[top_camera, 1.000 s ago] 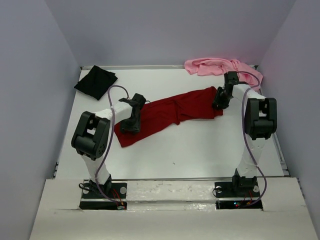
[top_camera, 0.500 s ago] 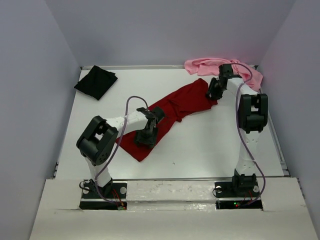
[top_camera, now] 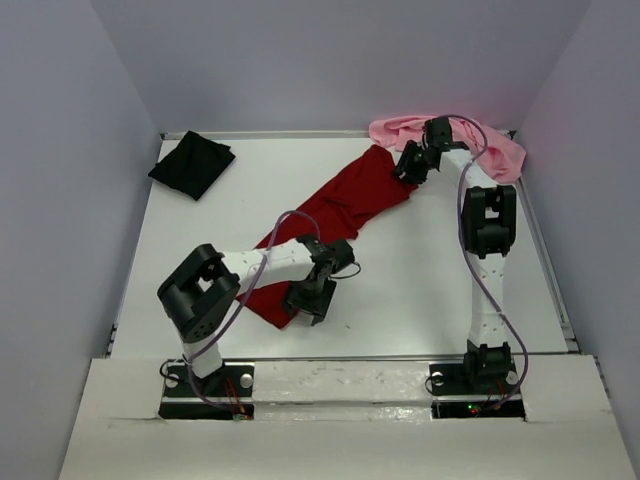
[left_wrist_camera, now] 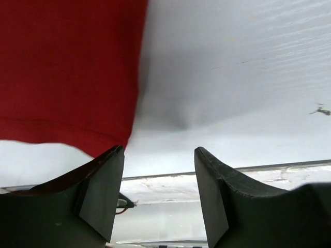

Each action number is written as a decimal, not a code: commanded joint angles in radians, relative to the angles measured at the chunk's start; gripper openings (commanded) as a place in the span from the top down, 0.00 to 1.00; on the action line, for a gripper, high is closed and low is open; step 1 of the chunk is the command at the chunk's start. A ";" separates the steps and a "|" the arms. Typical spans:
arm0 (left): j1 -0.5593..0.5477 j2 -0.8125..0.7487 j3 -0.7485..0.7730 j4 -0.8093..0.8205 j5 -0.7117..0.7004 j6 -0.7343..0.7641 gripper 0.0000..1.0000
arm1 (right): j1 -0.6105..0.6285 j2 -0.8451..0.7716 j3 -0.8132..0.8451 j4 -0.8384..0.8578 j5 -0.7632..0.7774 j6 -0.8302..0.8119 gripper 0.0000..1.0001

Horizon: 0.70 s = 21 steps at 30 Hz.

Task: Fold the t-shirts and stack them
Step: Fold the tshirt

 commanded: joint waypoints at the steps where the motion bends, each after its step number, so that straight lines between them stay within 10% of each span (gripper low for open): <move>1: 0.007 -0.121 0.140 -0.110 -0.145 -0.076 0.33 | 0.033 0.000 0.037 0.024 -0.033 0.015 0.53; 10: 0.039 -0.129 0.446 -0.240 -0.338 -0.119 0.27 | 0.033 -0.024 -0.015 0.026 -0.031 -0.013 0.52; 21: 0.161 -0.201 0.082 -0.047 -0.308 -0.128 0.25 | 0.033 -0.020 -0.003 0.030 -0.042 -0.014 0.52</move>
